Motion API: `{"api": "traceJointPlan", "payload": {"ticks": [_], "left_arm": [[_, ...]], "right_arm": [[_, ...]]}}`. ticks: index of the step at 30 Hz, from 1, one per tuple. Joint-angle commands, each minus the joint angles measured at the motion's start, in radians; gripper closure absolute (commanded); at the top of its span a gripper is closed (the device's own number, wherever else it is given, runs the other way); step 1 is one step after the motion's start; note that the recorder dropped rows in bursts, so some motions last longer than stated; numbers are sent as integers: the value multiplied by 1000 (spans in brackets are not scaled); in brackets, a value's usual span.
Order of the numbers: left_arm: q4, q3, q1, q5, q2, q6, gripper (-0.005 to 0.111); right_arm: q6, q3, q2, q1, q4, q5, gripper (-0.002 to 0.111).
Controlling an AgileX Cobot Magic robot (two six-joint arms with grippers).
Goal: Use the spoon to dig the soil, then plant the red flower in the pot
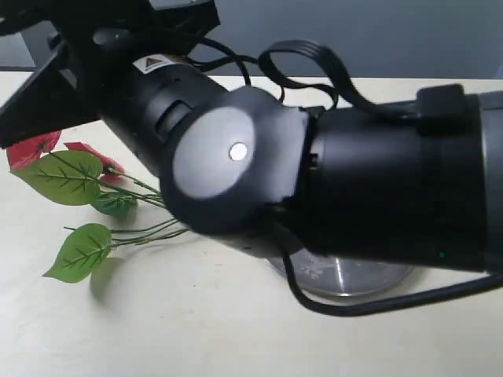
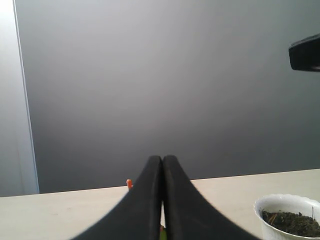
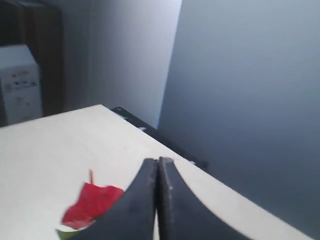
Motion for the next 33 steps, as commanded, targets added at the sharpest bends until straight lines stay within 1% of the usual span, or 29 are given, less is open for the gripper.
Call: {"api": "traceJointPlan", "payload": {"ticks": [1,3,6,8,10,11,13,15,17,21,23,26,30,33], "left_arm": [[-3,-2,-5,-4,-2,-3,106],[-3,-2,-5,-4,-2,-3,106],[-3,-2,-5,-4,-2,-3,106],[-3,-2,-5,-4,-2,-3,106],[-3,-2,-5,-4,-2,-3,106],[-3,-2,-5,-4,-2,-3,106],[-3,-2,-5,-4,-2,-3,106],[-3,-2,-5,-4,-2,-3,106],[-3,-2,-5,-4,-2,-3,106],[-3,-2,-5,-4,-2,-3,106],[-3,-2,-5,-4,-2,-3,106],[-3,-2,-5,-4,-2,-3,106],[-3,-2,-5,-4,-2,-3,106],[-3,-2,-5,-4,-2,-3,106]], "right_arm": [[278,-1,-17,2,-119,90,109],[275,-1,-17,2,-154,151,109],[267,-8,-17,2,-273,347,109],[156,-34,-17,-15,-231,526,109],[-16,-43,-16,-32,-129,715,109],[-67,-43,-16,-39,-111,782,109],[-100,-43,-16,-51,-125,938,109],[-97,-43,-16,-63,-155,1027,109],[-76,-43,-16,-76,-161,1052,109],[-28,-43,-16,-110,-167,1031,109],[-20,-41,-16,-110,-196,1041,109],[-19,-41,-16,-110,-283,1123,109],[-6,-41,-14,-108,-351,1251,109],[82,-39,-14,-108,-445,1256,109]]}}
